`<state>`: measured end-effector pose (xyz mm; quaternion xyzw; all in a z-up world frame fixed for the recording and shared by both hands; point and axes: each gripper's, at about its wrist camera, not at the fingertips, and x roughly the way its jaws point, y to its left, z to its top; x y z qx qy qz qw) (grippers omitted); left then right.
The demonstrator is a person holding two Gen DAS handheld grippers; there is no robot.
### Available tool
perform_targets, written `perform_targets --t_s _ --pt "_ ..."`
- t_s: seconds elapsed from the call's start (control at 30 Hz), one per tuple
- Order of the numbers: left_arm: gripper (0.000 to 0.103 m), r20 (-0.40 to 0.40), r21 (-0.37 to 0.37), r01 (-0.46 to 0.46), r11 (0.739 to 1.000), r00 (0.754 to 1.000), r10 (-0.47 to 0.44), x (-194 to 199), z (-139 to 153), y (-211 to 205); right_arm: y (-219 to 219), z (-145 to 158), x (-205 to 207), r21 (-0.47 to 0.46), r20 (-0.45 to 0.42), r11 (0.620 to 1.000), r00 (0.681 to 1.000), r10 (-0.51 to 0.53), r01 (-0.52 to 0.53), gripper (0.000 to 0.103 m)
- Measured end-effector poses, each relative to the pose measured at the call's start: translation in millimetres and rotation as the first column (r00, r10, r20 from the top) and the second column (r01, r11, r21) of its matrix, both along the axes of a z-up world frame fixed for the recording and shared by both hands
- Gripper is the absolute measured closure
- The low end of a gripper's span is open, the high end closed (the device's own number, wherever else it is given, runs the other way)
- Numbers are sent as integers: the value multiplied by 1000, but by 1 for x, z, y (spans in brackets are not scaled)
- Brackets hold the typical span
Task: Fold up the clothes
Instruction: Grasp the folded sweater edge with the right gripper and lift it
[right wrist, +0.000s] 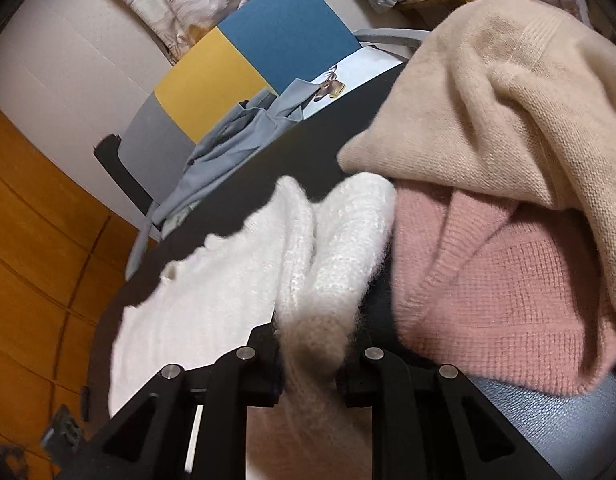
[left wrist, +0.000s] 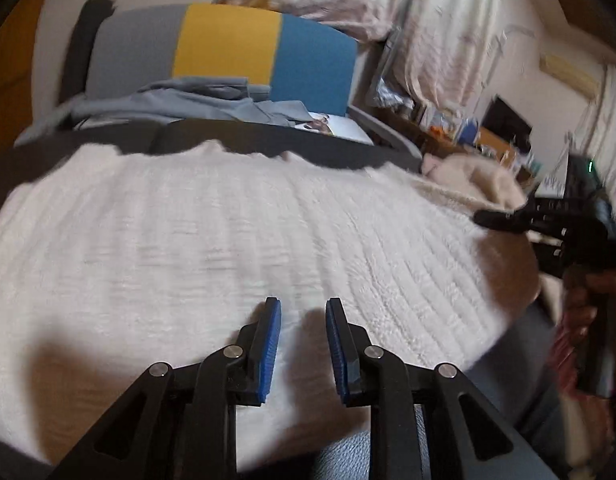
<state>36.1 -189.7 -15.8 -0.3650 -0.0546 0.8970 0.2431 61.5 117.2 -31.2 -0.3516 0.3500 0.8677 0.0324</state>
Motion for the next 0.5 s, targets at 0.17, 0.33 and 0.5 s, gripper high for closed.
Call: perform_targets --t_s 0.17,0.33,0.5 --pt "80 -128 16 -302 953 945 302 3 23 -87 -12 34 -10 -46 -32 999 999 17 -19 84" --pt "80 -66 -85 -440 894 898 435 -9 -2 -144 -46 74 -25 -27 -57 997 996 66 -68 84" --pt "77 -45 62 -418 906 906 421 -7 -22 -168 -110 111 -49 33 -80 985 982 170 -168 84"
